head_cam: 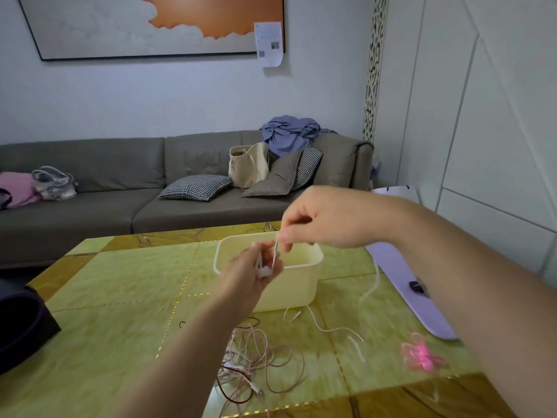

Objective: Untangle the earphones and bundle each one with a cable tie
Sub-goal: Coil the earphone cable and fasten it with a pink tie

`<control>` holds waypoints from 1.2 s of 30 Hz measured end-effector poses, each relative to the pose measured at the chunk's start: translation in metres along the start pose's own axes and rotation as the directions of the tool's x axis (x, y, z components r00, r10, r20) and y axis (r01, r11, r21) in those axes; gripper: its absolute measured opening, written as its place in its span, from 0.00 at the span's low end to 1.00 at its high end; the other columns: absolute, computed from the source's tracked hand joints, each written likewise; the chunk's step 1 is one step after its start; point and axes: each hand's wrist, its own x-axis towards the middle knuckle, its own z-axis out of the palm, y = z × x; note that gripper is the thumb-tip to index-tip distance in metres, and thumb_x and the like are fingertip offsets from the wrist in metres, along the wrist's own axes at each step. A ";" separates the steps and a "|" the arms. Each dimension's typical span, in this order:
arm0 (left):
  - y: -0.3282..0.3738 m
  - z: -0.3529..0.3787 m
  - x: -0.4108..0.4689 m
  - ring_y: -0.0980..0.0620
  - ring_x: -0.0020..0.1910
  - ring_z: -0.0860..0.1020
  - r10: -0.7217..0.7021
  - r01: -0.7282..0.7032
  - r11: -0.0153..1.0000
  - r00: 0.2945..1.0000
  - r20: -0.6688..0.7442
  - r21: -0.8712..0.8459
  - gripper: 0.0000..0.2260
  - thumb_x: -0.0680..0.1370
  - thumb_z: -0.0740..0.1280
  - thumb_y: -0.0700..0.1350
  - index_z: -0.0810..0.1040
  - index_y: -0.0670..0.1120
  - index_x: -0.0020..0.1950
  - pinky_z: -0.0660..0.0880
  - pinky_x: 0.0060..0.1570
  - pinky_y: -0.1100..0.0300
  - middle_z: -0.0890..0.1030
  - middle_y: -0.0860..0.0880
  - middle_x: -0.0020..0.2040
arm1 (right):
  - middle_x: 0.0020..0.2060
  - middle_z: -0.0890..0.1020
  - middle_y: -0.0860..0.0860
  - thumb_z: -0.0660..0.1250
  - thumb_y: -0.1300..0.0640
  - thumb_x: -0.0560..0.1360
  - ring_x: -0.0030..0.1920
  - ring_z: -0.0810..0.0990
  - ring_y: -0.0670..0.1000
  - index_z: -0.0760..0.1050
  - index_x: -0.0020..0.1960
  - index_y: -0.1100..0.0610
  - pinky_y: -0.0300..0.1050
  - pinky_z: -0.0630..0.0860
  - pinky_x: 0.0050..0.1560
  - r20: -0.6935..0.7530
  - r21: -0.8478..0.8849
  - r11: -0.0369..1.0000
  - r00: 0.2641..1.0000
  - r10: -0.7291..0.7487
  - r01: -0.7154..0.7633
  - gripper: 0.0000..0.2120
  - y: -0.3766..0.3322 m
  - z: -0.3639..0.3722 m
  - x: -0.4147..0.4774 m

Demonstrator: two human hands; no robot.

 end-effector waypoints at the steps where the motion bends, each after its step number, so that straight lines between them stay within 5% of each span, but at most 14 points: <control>1: -0.002 0.001 -0.005 0.51 0.32 0.75 -0.001 -0.001 1.000 0.998 0.067 0.020 0.13 0.83 0.53 0.41 0.75 0.38 0.46 0.78 0.46 0.56 0.77 0.45 0.33 | 0.29 0.73 0.45 0.63 0.48 0.78 0.26 0.66 0.42 0.83 0.43 0.50 0.35 0.64 0.29 -0.041 0.014 1.000 0.999 0.004 -0.004 0.12 0.002 -0.005 0.001; 7: 0.007 0.010 -0.040 0.53 0.32 0.76 -0.040 -0.043 0.983 0.898 0.437 0.179 0.12 0.78 0.57 0.45 0.76 0.40 0.47 0.75 0.57 0.47 0.78 0.46 0.34 | 0.24 0.72 0.44 0.64 0.47 0.77 0.27 0.67 0.44 0.81 0.40 0.50 0.35 0.65 0.30 -0.250 0.183 0.983 0.967 0.041 0.005 0.13 0.024 -0.012 0.006; 10: 0.016 0.018 -0.056 0.51 0.31 0.76 -0.038 -0.061 0.985 0.839 0.542 0.162 0.12 0.77 0.58 0.46 0.78 0.41 0.46 0.77 0.54 0.46 0.77 0.46 0.33 | 0.25 0.71 0.44 0.64 0.48 0.77 0.27 0.67 0.45 0.80 0.38 0.50 0.38 0.65 0.32 -0.333 0.318 0.948 0.939 0.086 0.026 0.13 0.036 -0.003 0.010; 14: 0.030 0.031 -0.069 0.51 0.28 0.76 0.094 -0.114 0.993 0.820 0.565 0.000 0.11 0.76 0.57 0.44 0.76 0.40 0.50 0.80 0.42 0.54 0.76 0.45 0.29 | 0.27 0.70 0.48 0.64 0.53 0.78 0.26 0.64 0.46 0.79 0.37 0.53 0.34 0.62 0.26 -0.290 0.689 0.721 0.939 0.182 0.073 0.12 0.049 0.029 0.016; 17: 0.040 0.034 -0.066 0.51 0.30 0.78 0.212 -0.171 0.977 0.840 0.499 -0.127 0.13 0.74 0.57 0.43 0.75 0.40 0.54 0.79 0.41 0.58 0.76 0.47 0.29 | 0.26 0.70 0.47 0.63 0.54 0.78 0.26 0.63 0.45 0.76 0.35 0.53 0.37 0.60 0.27 -0.159 0.789 0.614 0.972 0.172 0.020 0.13 0.047 0.061 0.014; 19: 0.044 0.028 -0.058 0.50 0.34 0.80 0.257 -0.202 0.964 0.872 0.418 -0.171 0.12 0.76 0.57 0.43 0.75 0.41 0.55 0.79 0.43 0.59 0.78 0.47 0.32 | 0.25 0.70 0.45 0.60 0.56 0.80 0.24 0.64 0.44 0.76 0.34 0.51 0.37 0.62 0.28 -0.080 0.716 0.698 0.989 0.122 -0.028 0.17 0.038 0.073 0.008; 22: 0.043 0.016 -0.044 0.50 0.40 0.83 0.291 -0.245 0.950 0.917 0.272 -0.192 0.11 0.81 0.54 0.39 0.75 0.41 0.54 0.80 0.46 0.58 0.82 0.48 0.36 | 0.28 0.73 0.47 0.57 0.51 0.81 0.27 0.68 0.43 0.78 0.44 0.57 0.36 0.66 0.31 0.019 0.354 0.932 0.997 0.080 -0.082 0.16 0.024 0.072 -0.003; 26: 0.036 0.001 -0.031 0.53 0.42 0.83 0.256 -0.259 0.966 0.946 0.199 -0.008 0.10 0.81 0.54 0.37 0.76 0.42 0.52 0.79 0.46 0.60 0.84 0.48 0.39 | 0.35 0.75 0.48 0.56 0.50 0.81 0.35 0.73 0.46 0.79 0.54 0.57 0.39 0.68 0.38 0.109 -0.015 0.998 0.992 0.061 -0.060 0.15 0.007 0.055 -0.014; 30: 0.025 -0.001 -0.036 0.53 0.34 0.76 0.122 -0.218 0.931 0.942 0.314 0.293 0.12 0.82 0.52 0.39 0.75 0.41 0.47 0.68 0.44 0.56 0.81 0.50 0.30 | 0.27 0.73 0.43 0.62 0.52 0.79 0.28 0.69 0.42 0.81 0.46 0.50 0.34 0.66 0.32 -0.031 0.056 0.998 1.000 0.006 -0.004 0.09 -0.006 0.023 -0.021; 34: 0.018 0.003 -0.048 0.50 0.36 0.80 0.021 -0.161 0.932 0.918 0.395 0.324 0.13 0.80 0.54 0.45 0.75 0.39 0.48 0.72 0.56 0.47 0.80 0.46 0.33 | 0.25 0.72 0.47 0.63 0.51 0.78 0.26 0.65 0.43 0.81 0.41 0.52 0.35 0.62 0.28 -0.250 0.146 0.988 0.968 -0.015 0.053 0.11 0.002 0.005 -0.011; 36: 0.017 0.005 -0.054 0.48 0.36 0.80 -0.011 -0.135 0.945 0.897 0.441 0.299 0.15 0.76 0.56 0.48 0.75 0.39 0.47 0.75 0.55 0.47 0.79 0.45 0.33 | 0.28 0.72 0.53 0.63 0.51 0.78 0.26 0.63 0.43 0.81 0.40 0.52 0.36 0.61 0.28 -0.325 0.189 0.981 0.946 0.015 0.049 0.12 0.011 0.004 -0.003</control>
